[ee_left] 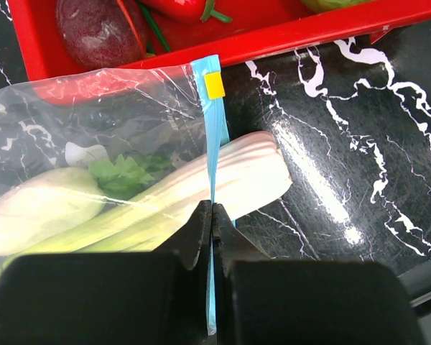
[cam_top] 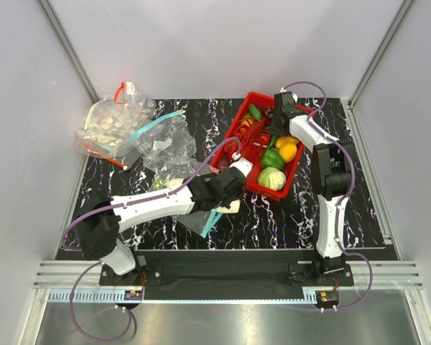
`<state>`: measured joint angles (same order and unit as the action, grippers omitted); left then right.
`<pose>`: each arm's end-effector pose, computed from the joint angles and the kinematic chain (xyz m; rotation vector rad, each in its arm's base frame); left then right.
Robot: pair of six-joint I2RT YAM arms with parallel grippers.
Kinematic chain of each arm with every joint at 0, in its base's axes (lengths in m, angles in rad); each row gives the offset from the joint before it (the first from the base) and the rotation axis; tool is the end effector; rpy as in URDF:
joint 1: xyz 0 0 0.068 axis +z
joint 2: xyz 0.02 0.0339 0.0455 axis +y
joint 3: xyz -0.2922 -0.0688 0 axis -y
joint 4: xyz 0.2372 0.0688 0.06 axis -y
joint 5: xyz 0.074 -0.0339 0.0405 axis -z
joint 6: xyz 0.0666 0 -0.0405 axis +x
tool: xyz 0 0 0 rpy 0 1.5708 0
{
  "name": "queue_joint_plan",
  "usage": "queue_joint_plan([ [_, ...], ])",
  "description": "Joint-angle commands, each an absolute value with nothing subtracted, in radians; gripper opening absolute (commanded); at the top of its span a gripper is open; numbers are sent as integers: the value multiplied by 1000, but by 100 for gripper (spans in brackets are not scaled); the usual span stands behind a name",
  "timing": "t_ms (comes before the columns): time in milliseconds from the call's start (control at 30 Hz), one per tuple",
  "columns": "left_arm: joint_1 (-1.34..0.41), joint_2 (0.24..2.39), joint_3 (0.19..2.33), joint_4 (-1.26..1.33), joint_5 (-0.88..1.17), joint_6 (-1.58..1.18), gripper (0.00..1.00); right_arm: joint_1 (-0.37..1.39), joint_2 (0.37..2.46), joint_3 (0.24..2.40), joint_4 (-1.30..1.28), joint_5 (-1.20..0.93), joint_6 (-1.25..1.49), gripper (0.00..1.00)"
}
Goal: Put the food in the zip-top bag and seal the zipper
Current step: Pick up the fake vegetable from the bin.
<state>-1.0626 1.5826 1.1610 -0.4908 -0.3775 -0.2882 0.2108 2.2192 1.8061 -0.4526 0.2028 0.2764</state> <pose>0.1906 -0.2917 0.2559 0.7604 2.2791 -0.1546 0.5192 0.0974 0.2001 0.1693 2.4069 -0.0241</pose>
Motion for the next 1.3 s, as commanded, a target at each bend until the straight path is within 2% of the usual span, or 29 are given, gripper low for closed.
queue_joint_plan([
  [0, -1057, 1534, 1150, -456, -399, -290, 0, 202, 2062, 1728, -382, 210, 256, 12],
  [400, -1057, 1503, 1103, -440, -396, -278, 0, 202, 1614, 1421, -344, 98, 301, 5],
  [500, -1057, 1491, 1097, -439, -402, -272, 0, 202, 1496, 1278, -287, 152, 319, 0],
  [633, -1055, 1476, 1103, -443, -425, -262, 0, 202, 1385, 1172, -192, 293, 388, 0],
  [700, -1055, 1473, 1112, -446, -434, -258, 0, 202, 1332, 1122, -134, 298, 397, 0],
  [900, -1055, 1466, 1134, -443, -436, -259, 0, 203, 1276, 1101, -83, 305, 468, 0],
  [1067, -1055, 1459, 1128, -445, -428, -261, 0, 202, 1247, 1123, -104, 180, 500, 0],
  [1267, -1052, 1457, 1129, -449, -416, -249, 0, 206, 1217, 1126, -271, -226, 502, 0],
])
